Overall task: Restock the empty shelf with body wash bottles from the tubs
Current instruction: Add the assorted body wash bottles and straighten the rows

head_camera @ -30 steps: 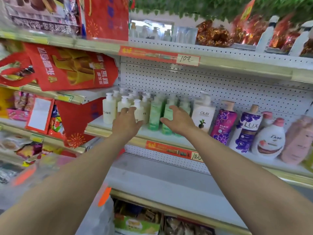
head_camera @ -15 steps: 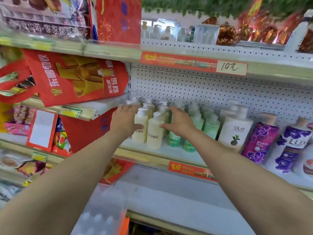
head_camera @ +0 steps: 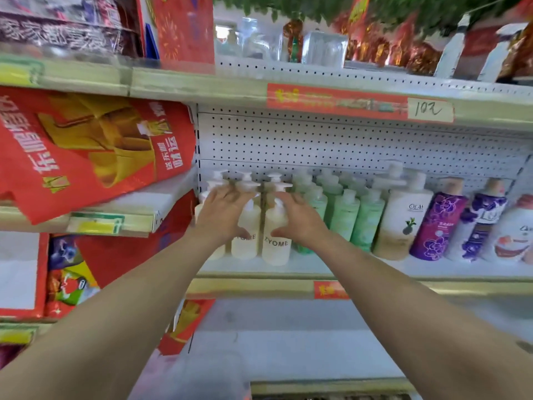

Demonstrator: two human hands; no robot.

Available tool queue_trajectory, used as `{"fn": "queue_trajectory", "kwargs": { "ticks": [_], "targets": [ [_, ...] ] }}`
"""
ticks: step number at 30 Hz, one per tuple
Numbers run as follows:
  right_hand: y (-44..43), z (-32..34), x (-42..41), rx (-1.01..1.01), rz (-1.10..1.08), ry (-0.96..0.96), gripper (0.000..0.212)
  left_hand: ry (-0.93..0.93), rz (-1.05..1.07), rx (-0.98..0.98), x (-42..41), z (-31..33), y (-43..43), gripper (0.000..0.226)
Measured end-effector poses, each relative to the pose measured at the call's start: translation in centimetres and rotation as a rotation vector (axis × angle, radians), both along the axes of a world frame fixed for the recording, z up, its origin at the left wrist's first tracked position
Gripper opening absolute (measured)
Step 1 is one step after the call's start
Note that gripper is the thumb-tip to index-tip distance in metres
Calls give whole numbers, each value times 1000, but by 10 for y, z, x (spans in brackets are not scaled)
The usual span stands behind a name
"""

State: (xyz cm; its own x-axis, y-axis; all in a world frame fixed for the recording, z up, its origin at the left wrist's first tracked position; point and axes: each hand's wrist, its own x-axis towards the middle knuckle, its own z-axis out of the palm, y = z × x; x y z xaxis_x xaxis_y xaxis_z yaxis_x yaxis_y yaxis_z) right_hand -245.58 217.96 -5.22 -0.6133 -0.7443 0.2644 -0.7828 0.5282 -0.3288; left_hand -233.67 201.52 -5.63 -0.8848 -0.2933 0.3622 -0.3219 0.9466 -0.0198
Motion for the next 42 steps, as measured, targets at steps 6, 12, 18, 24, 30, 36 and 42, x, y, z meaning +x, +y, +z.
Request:
{"fn": "queue_trajectory", "kwargs": {
  "ticks": [6,12,18,24,30,36,42],
  "targets": [
    [-8,-7,-5,18,-19,62,99,36,0,-87,-11,-7,-1,103],
    [-14,-5,-12,43,-36,93,93,96,4,-84,-24,-10,0,98],
    [-16,-3,-16,63,-40,78,95,107,-9,-85,-31,-12,-3,97],
    [-24,24,-7,-65,-2,154,98,321,-34,-130,-4,1,-24,104],
    [-51,23,6,37,68,144,92,376,145,172,21,-7,-46,113],
    [-62,15,5,159,44,230,95,293,206,565,19,-24,-48,106],
    [-69,18,4,210,31,333,88,326,187,607,12,-28,-56,99]
  ]
}}
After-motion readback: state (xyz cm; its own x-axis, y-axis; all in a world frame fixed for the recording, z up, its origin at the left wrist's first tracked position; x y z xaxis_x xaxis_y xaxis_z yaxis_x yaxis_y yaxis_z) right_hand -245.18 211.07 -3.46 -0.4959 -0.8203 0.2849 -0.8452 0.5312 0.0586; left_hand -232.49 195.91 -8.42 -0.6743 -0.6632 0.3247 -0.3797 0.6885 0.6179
